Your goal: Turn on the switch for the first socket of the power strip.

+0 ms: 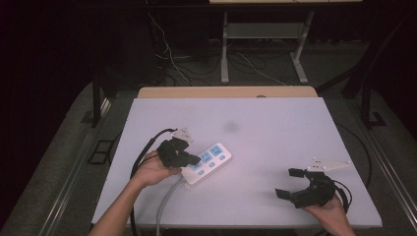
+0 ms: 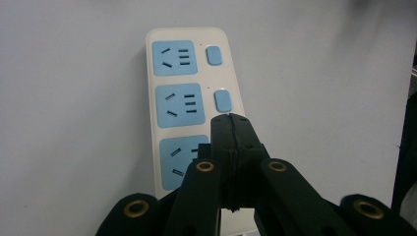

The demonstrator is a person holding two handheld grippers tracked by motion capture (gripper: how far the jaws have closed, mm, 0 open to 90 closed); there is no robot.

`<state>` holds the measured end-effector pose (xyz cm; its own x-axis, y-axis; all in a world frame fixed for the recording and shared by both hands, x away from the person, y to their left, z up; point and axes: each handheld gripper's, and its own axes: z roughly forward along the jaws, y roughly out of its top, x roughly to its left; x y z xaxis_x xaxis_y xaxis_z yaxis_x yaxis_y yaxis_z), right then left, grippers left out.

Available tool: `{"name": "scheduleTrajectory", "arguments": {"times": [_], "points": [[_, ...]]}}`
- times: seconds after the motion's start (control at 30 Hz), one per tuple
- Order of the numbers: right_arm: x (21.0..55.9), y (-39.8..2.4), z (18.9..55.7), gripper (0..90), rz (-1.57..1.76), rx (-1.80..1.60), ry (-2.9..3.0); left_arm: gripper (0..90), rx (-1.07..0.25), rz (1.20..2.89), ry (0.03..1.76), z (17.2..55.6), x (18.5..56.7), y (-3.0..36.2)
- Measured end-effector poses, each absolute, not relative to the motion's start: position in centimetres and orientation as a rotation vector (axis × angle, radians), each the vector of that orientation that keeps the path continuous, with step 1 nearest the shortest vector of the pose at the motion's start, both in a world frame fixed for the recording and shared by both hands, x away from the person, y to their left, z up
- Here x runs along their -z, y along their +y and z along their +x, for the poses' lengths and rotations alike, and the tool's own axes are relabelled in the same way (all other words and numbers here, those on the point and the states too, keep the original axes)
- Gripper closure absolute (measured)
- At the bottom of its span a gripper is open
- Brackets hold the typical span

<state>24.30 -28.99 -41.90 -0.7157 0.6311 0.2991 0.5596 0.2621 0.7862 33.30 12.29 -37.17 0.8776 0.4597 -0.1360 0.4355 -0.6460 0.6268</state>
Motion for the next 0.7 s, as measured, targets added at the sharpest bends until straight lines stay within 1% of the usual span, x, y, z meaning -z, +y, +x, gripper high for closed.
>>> {"name": "scheduleTrajectory", "arguments": {"times": [0.7], "points": [[42.0, -28.8, 24.4, 0.6, 1.155, -1.467, 2.44, 89.1, -0.117, 2.279, 0.732, 31.9, 36.0, 16.1]]}}
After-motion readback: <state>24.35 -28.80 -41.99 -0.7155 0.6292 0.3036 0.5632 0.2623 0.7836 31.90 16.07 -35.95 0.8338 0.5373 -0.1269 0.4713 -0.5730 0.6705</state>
